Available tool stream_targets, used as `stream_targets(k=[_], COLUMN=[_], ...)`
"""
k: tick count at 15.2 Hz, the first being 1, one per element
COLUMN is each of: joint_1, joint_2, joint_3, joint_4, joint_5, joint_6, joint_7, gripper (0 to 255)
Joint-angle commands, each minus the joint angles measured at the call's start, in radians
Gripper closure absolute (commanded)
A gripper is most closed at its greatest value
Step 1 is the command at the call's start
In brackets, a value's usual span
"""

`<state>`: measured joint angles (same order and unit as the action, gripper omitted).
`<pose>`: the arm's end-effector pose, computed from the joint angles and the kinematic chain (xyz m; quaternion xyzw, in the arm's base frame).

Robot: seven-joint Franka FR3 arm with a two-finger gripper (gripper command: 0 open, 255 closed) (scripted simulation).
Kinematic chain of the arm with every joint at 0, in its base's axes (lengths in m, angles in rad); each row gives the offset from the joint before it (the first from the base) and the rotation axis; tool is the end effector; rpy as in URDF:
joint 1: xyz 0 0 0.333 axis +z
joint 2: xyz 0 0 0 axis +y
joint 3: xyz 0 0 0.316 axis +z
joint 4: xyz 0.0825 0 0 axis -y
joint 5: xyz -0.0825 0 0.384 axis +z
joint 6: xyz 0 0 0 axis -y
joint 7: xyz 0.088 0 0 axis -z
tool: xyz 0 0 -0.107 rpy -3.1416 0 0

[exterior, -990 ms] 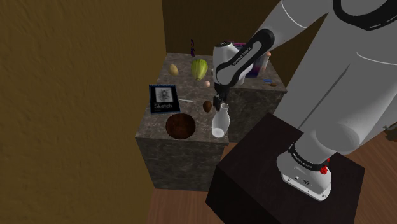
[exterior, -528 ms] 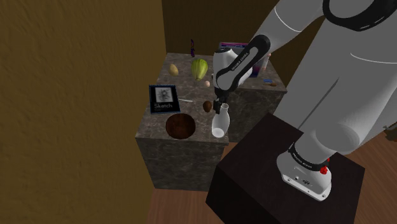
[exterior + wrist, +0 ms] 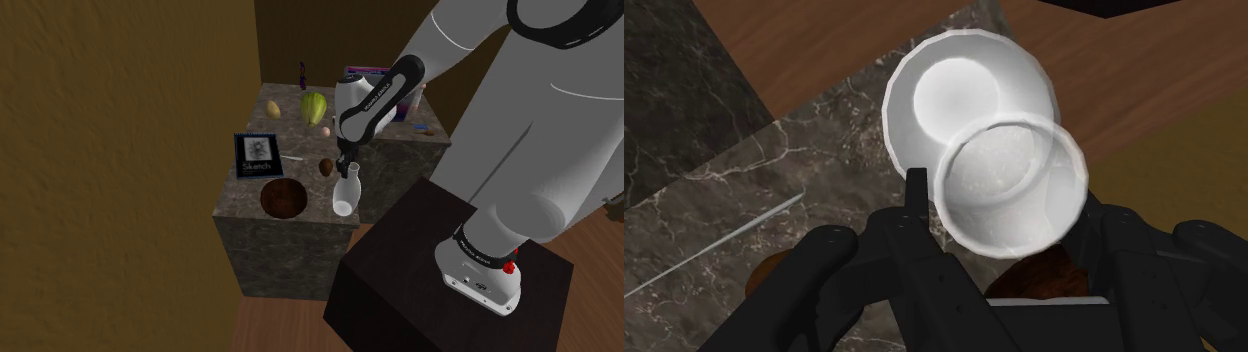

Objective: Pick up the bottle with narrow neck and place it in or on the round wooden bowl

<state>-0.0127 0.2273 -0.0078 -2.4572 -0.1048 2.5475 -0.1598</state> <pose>0.4675 -0.0084 0.1961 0.9907 0.1146 -0.0706 0.0209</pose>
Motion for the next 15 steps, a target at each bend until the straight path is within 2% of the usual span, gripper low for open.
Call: stream_targets(k=[1,6,15], joint_1=[0.000,0.000,-0.001], joint_2=[0.000,0.000,-0.119], joint_3=[0.000,0.000,0.004], joint_4=[0.000,0.000,0.001], joint_5=[0.000,0.000,0.014], joint_6=[0.000,0.000,-0.120], joint_7=[0.000,0.000,-0.015], gripper=[255,255,255])
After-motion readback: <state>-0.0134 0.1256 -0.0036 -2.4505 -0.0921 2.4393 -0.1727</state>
